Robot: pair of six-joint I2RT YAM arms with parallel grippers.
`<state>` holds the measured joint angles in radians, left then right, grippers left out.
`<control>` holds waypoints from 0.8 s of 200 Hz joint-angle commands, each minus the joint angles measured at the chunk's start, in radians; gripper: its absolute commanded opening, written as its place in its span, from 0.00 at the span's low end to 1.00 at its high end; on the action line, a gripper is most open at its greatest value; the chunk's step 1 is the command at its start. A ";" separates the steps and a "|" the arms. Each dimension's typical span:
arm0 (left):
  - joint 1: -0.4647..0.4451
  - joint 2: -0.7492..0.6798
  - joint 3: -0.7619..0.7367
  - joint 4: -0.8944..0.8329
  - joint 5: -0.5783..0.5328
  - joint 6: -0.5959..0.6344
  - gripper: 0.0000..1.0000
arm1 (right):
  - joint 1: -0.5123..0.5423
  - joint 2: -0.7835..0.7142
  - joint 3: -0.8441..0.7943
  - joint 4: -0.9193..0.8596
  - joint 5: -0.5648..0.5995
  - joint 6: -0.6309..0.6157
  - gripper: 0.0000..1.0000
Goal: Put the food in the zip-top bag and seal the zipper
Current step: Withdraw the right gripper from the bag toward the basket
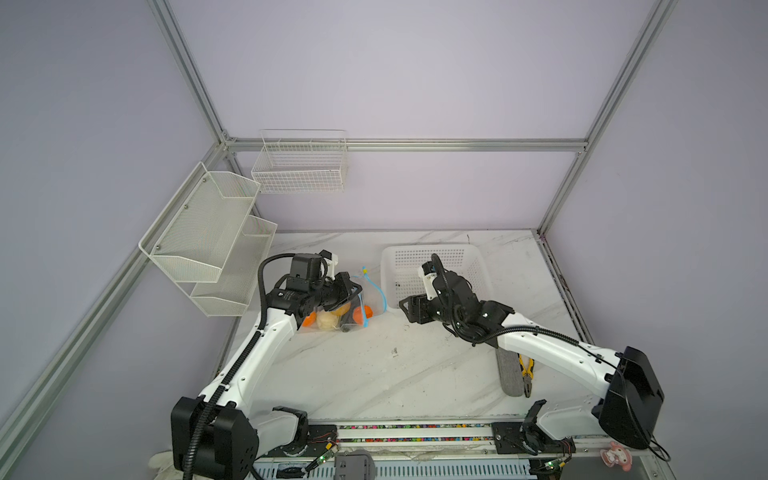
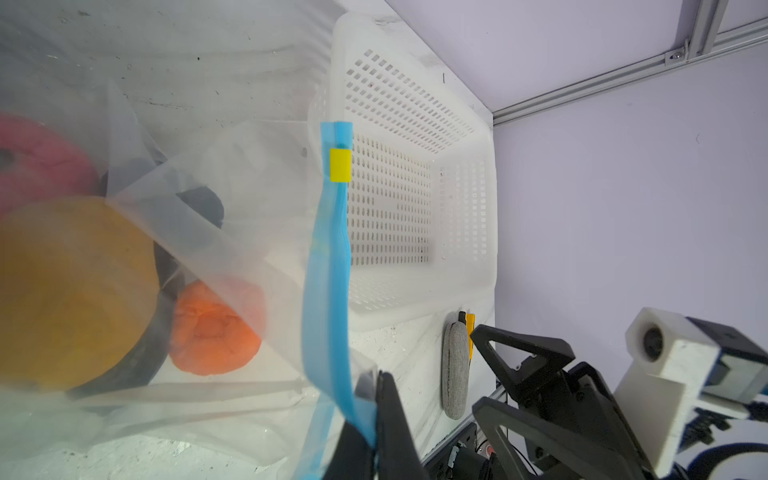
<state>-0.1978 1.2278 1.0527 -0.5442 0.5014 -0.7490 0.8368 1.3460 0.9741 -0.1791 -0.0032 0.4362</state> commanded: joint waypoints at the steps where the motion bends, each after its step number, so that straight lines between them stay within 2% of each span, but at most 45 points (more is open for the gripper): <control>1: -0.003 -0.017 0.059 0.024 0.020 -0.003 0.00 | 0.005 -0.056 -0.105 -0.025 0.111 0.025 0.71; 42: -0.003 -0.019 0.060 0.024 0.021 -0.008 0.00 | 0.005 -0.034 -0.198 0.098 0.160 0.016 0.71; 102: -0.003 -0.025 0.053 0.021 0.020 -0.007 0.00 | -0.024 0.173 -0.151 0.228 0.234 -0.050 0.71; 160: -0.002 -0.034 0.044 0.018 0.017 -0.006 0.00 | -0.116 0.280 -0.083 0.285 0.197 -0.123 0.71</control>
<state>-0.1978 1.2274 1.0527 -0.5453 0.5014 -0.7490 0.7528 1.5944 0.8509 0.0463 0.1909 0.3573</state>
